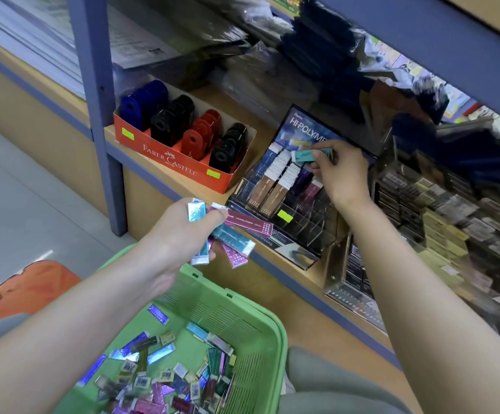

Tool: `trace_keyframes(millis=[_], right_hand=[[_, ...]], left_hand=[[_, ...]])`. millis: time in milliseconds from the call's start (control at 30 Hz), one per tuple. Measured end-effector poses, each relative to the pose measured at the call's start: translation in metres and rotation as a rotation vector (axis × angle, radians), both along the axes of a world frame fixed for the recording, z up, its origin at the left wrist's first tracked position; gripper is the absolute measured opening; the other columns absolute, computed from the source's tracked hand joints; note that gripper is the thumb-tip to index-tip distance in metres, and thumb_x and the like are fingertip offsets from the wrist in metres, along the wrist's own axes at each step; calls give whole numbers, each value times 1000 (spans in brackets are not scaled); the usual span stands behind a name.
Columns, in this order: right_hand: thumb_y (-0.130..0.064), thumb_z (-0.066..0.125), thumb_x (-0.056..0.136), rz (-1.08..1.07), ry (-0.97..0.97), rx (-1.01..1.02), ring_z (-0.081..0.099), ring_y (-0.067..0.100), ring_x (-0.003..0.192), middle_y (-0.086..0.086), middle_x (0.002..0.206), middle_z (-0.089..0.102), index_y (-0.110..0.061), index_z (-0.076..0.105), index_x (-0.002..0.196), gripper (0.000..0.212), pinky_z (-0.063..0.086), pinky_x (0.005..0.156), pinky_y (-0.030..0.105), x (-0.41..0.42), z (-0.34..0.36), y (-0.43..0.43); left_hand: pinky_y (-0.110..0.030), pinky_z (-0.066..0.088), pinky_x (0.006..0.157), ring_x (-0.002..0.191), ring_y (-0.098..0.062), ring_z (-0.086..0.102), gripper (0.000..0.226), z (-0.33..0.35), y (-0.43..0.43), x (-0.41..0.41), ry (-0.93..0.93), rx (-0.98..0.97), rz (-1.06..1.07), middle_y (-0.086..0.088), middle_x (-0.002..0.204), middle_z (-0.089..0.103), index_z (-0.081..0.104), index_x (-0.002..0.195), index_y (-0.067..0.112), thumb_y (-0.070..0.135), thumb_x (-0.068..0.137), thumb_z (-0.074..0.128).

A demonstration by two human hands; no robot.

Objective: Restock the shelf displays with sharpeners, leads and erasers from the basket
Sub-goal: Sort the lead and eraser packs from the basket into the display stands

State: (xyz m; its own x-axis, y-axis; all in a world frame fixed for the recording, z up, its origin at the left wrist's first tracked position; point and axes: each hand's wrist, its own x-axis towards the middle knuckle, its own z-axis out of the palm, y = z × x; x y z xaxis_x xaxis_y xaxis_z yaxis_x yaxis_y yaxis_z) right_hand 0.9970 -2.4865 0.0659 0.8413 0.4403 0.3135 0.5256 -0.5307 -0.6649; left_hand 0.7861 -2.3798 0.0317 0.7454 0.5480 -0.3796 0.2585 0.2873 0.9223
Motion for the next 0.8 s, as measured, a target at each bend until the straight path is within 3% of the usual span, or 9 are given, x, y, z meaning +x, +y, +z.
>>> trace_keyframes(millis=[67, 133, 200, 267, 367, 600, 667, 767, 800], right_hand=[[-8, 53, 96, 23, -22, -34, 58, -13, 58, 4, 92, 62, -20, 60, 92, 14, 49, 61, 6, 3, 4, -1], [-7, 54, 96, 52, -46, -75, 58, -14, 60, 4, 95, 63, -18, 60, 92, 13, 47, 59, 5, 5, 6, -3], [-8, 55, 95, 61, -59, -133, 64, -2, 76, 6, 102, 67, -17, 63, 92, 12, 55, 72, 16, 10, 4, -4], [-11, 58, 93, 53, -66, -216, 67, 20, 91, 9, 107, 68, -16, 65, 96, 9, 55, 85, 37, 13, 3, -6], [-15, 65, 89, 59, -63, -254, 62, 28, 98, 14, 107, 66, -19, 58, 97, 11, 53, 88, 45, 15, 2, -4], [-5, 49, 97, 133, -136, -280, 62, 16, 77, 5, 92, 61, -5, 65, 110, 21, 56, 85, 37, 14, 2, 8], [-5, 50, 96, 131, -150, -285, 61, 10, 72, 3, 89, 61, -4, 65, 111, 21, 56, 81, 27, 16, 3, 7], [-5, 52, 96, 139, -172, -329, 56, -3, 65, 2, 88, 61, -5, 66, 107, 18, 45, 64, 3, 20, 8, 7], [-5, 53, 95, 143, -177, -336, 55, -3, 65, 2, 88, 60, -5, 66, 106, 17, 43, 62, 2, 19, 9, 7]], left_hand=[[-16, 42, 39, 42, -8, 48, 14, 0, 1, 0, -6, -7, -2, -4, 68, 59, 55, 92, 10, 24, 93, 58], [-16, 43, 40, 41, -5, 48, 14, 0, 1, 1, -5, -19, -9, -4, 70, 60, 55, 93, 10, 24, 93, 58], [-16, 43, 40, 43, -6, 49, 13, 0, 1, 0, -3, -26, -16, -4, 72, 61, 55, 93, 11, 24, 93, 58], [-16, 42, 40, 43, -6, 49, 13, -1, 1, 0, -3, -31, -18, -4, 71, 61, 55, 91, 11, 24, 93, 58], [-16, 43, 40, 39, -3, 49, 13, -1, 0, 0, -1, -37, -20, -2, 68, 61, 54, 91, 12, 24, 93, 58], [-16, 42, 40, 47, -9, 49, 15, -2, 2, 0, 8, -34, -13, -3, 70, 60, 54, 93, 13, 27, 92, 58], [-16, 41, 39, 46, -9, 49, 14, -2, 2, 0, 1, -39, -10, -2, 67, 59, 54, 91, 13, 26, 93, 58], [-16, 41, 40, 47, -9, 49, 14, -2, 2, 1, -1, -44, -5, -2, 68, 58, 53, 92, 13, 26, 92, 59], [-16, 42, 41, 48, -9, 49, 14, -2, 2, 2, 1, -43, -4, -2, 69, 58, 53, 93, 14, 26, 92, 59]])
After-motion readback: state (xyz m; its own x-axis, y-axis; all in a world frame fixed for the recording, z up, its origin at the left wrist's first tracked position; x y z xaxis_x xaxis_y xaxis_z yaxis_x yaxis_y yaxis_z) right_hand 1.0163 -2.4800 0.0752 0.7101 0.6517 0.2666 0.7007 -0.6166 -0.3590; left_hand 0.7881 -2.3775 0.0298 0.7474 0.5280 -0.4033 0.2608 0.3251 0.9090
